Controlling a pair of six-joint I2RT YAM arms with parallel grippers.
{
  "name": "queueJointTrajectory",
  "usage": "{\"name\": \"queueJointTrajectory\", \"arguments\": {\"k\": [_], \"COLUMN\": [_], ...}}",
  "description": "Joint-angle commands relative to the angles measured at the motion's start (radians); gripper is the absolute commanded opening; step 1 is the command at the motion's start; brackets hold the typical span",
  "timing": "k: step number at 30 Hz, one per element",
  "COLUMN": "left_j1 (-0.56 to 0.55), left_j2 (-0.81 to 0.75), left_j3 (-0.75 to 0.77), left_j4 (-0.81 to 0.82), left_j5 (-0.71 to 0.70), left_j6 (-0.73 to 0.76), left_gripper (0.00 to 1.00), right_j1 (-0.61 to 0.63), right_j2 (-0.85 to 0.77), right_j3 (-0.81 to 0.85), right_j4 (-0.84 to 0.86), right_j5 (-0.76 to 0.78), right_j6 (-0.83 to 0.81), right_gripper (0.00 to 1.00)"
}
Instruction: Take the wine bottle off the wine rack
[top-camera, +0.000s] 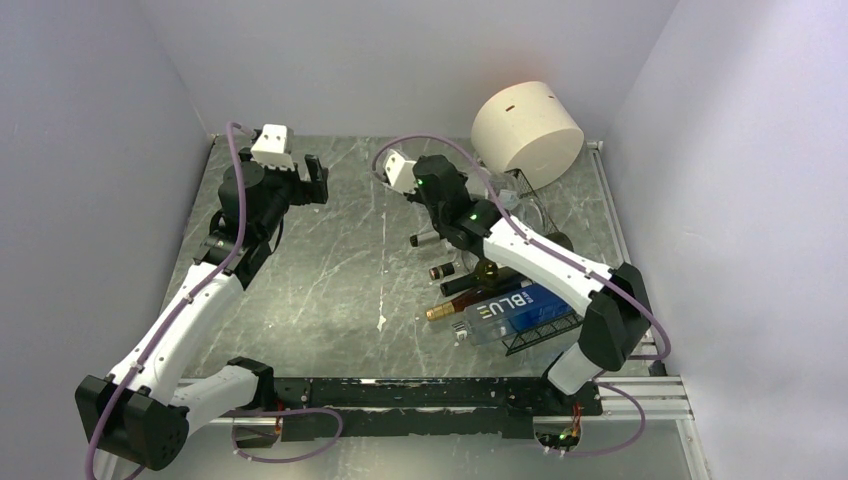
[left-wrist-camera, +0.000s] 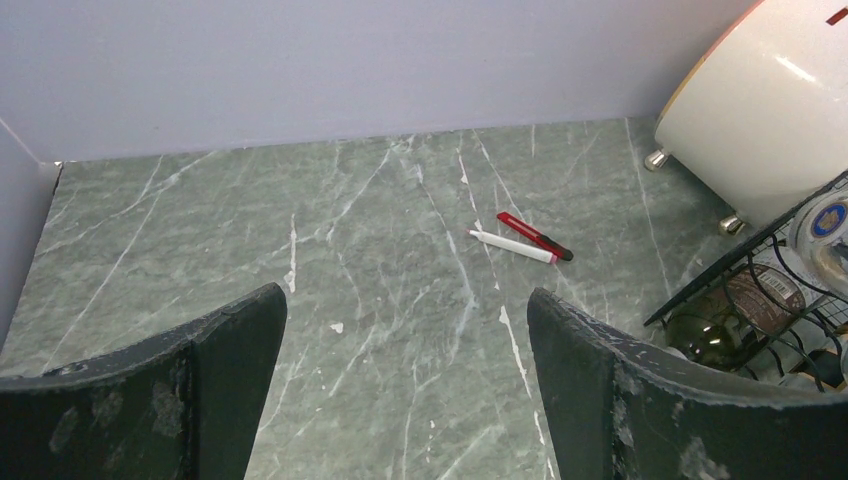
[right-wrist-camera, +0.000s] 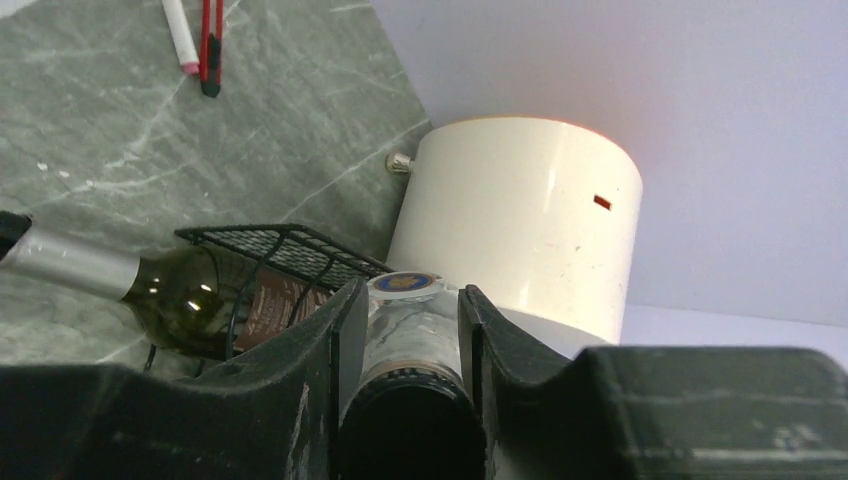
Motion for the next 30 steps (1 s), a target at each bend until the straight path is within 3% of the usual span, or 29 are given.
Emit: {"name": "queueJointTrajectory", "arguments": {"k": [1, 5, 15, 30], "left_j1": [-0.005, -0.005, -0.005, -0.005], "left_j2": [-0.014, -0.025, -0.027, -0.046], "left_j3": [0.024, 0.02, 0.026, 0.031], "left_j4": [-0.004, 0.0, -0.01, -0.022], "left_j5": [-0.026, -0.02, -0.019, -0.096], "left_j6": [-0.01, -0.024, -0.033, -0.033], "left_gripper": [0.94, 0.94, 0.94, 0.94], "right_j1": [0.021, 0.021, 0.021, 0.021], "right_j2": [-0.068, -0.065, -0.061, 0.092], "right_j3": [0.039, 0.114, 0.227, 0.57], "right_j4": [0.128, 0.053, 0.035, 0.013], "right_j5": [0.037, 0.006, 0.069, -0.133], "right_j6": [0.011, 0.128, 0.247, 0.472], "right_gripper": [0.0, 0.0, 0.0, 0.0]}}
